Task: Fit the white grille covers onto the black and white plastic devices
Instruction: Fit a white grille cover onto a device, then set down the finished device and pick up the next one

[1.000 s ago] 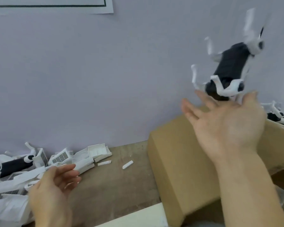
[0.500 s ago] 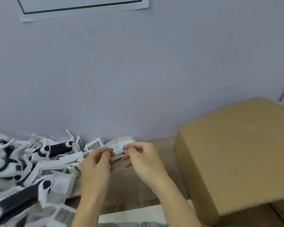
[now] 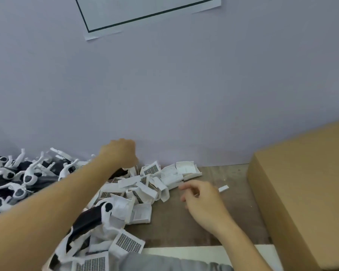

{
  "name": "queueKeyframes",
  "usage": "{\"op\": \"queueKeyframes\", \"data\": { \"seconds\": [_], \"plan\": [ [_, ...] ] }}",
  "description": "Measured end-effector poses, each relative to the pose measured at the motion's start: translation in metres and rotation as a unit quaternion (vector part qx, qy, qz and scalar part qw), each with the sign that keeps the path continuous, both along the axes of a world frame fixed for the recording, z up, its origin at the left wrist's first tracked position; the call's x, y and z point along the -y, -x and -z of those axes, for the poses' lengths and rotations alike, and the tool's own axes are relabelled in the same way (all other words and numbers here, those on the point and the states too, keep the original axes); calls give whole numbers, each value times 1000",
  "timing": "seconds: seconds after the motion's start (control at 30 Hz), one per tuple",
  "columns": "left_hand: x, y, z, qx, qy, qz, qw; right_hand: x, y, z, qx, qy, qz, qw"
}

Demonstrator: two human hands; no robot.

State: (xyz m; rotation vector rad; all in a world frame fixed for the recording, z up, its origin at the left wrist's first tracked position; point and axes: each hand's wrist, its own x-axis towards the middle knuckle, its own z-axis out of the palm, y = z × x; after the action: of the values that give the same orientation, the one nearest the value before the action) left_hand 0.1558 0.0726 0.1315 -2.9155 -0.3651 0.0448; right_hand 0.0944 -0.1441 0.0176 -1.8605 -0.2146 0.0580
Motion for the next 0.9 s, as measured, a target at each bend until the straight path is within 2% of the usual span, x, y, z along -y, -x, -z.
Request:
{"op": "queueKeyframes", "data": {
  "seconds": [0.07, 0.13, 0.3, 0.43, 0.5, 0.57, 0.6, 0.67, 0.7, 0.73, 0.77, 0.83, 0.87, 0.9],
  "plan": [
    [-22, -5, 7, -96, -53, -11, 994, 0, 0, 0, -1, 1, 2, 1000],
    [-37, -6, 20, -155, -91, -43, 983, 0, 0, 0, -2, 0, 0, 1000],
    [-58, -11, 43, -73, -127, -50, 988, 0, -2, 1, 1, 5, -6, 1000],
    [-54, -6, 28, -65, -110, -29, 991, -1, -5, 2, 4, 3, -1, 1000],
    [-45, -3, 12, -56, -94, -22, 994, 0, -5, 2, 4, -2, 4, 1000],
    [-33, 2, -5, -12, -67, -6, 998, 0, -5, 1, 4, -11, 9, 1000],
    [-25, 6, -14, 25, -25, 4, 999, 0, -5, 0, 5, -15, 11, 1000],
    [-3, 18, -30, 114, 126, 22, 985, 0, -5, -1, 1, -28, 16, 999],
    [10, 24, -36, 157, 222, 22, 962, 0, -5, -2, -4, -40, 17, 999],
    [23, 32, -38, 193, 329, 13, 924, 0, -5, -3, -8, -50, 16, 999],
    [37, 40, -37, 221, 448, 3, 867, 1, -5, -4, -13, -61, 15, 998],
    [61, 59, -26, 251, 648, -1, 719, 4, -3, -7, -28, -87, 15, 996],
    [72, 67, -15, 267, 706, 6, 656, 5, -3, -8, -38, -101, 22, 994],
    [83, 75, -1, 293, 737, 11, 609, 7, -3, -9, -50, -111, 33, 992]
  ]
}}
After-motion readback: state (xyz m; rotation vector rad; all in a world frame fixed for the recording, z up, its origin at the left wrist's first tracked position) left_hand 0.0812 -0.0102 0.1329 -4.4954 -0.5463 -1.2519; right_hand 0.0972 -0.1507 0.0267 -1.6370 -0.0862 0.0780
